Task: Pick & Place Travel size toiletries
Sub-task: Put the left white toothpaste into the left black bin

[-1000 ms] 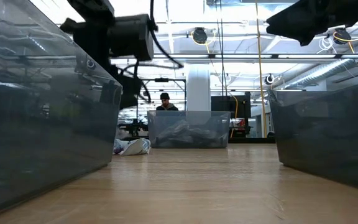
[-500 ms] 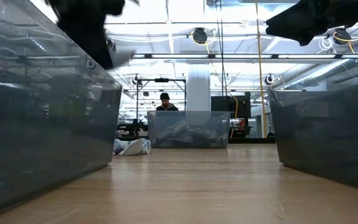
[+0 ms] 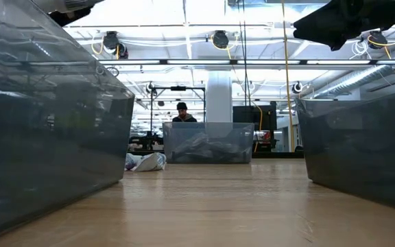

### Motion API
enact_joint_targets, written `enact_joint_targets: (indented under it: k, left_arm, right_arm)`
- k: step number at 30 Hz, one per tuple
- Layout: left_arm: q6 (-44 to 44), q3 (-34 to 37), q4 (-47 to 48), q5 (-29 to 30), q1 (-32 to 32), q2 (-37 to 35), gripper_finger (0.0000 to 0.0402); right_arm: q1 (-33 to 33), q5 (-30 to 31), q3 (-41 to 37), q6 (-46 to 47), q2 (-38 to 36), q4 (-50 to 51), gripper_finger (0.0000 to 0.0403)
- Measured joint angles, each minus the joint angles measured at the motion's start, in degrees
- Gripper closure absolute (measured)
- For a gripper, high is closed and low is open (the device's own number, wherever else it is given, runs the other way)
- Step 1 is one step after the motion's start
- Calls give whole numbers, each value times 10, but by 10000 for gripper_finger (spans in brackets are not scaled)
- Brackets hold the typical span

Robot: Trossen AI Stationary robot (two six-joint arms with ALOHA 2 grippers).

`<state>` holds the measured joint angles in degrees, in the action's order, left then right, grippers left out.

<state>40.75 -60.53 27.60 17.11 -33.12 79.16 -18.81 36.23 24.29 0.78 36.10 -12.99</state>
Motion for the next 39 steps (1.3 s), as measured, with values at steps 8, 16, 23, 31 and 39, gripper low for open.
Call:
enact_joint_targets:
  k: [8,16,23,31,39]
  left_arm:
    - [8,0,-21,5,-37,39,366]
    - [56,0,-17,-71,-42,74,395]
    - [63,0,-17,-59,-40,80,376]
    - [59,0,-1,-51,-40,80,366]
    - [55,0,1,-50,-38,80,365]
  right_arm:
    - [0,0,0,0,0,0,239]
    - [0,0,0,5,0,0,239]
    - [0,-2,0,4,-1,5,239]
    - [-23,-30,0,-8,-90,111,238]
    - [-38,-130,0,16,-193,244,239]
